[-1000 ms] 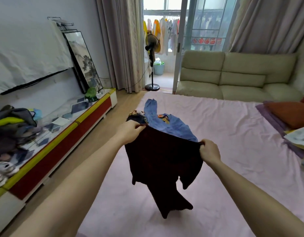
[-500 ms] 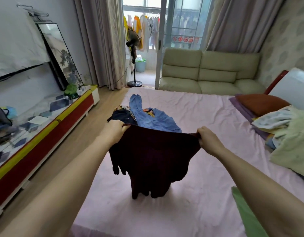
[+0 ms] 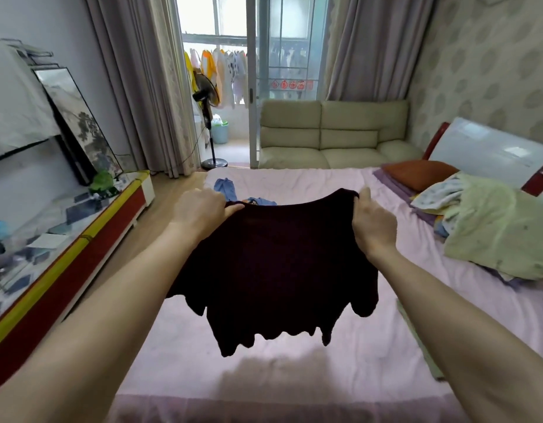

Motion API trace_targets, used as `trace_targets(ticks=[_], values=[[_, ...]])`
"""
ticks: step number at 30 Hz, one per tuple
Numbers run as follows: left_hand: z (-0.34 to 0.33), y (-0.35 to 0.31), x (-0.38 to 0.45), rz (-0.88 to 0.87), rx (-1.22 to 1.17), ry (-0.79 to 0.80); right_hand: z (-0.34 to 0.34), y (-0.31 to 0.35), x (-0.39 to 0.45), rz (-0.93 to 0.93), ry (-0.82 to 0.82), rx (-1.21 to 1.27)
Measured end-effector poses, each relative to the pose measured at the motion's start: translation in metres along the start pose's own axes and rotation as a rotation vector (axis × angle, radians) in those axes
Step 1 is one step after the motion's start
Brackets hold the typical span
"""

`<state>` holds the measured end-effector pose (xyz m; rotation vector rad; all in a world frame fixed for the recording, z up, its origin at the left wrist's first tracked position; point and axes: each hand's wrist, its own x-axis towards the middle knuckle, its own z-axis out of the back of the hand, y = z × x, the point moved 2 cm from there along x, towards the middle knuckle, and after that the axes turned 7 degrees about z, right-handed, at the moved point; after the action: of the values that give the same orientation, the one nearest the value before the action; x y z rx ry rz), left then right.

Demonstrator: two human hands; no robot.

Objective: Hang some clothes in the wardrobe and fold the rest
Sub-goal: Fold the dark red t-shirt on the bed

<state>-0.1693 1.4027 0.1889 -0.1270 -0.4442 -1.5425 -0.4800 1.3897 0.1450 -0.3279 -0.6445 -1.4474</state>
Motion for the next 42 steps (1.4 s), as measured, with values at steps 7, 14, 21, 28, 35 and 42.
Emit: trace_targets(ticks=[7, 14, 21, 28, 35, 42], values=[[-0.034, -0.002, -0.045, -0.268, 0.024, 0.382, -0.009, -0.025, -0.048, 0.165, 0.322, -0.111], [-0.076, 0.006, -0.054, 0.086, -0.198, 0.228, -0.023, -0.042, -0.095, 0.053, 0.581, -0.002], [-0.085, 0.0, -0.054, 0.323, -0.782, 0.155, -0.025, -0.028, -0.106, -0.558, 0.422, 0.734], [-0.079, 0.006, -0.08, 0.488, -0.84, 0.133, -0.024, -0.024, -0.112, -0.253, 0.559, 0.128], [-0.073, -0.017, -0.084, 0.198, -0.617, 0.093, -0.015, -0.008, -0.086, -0.229, 0.522, -0.136], [-0.096, -0.042, -0.057, -0.015, -0.323, 0.222, -0.036, -0.021, -0.069, -0.428, 0.509, -0.105]])
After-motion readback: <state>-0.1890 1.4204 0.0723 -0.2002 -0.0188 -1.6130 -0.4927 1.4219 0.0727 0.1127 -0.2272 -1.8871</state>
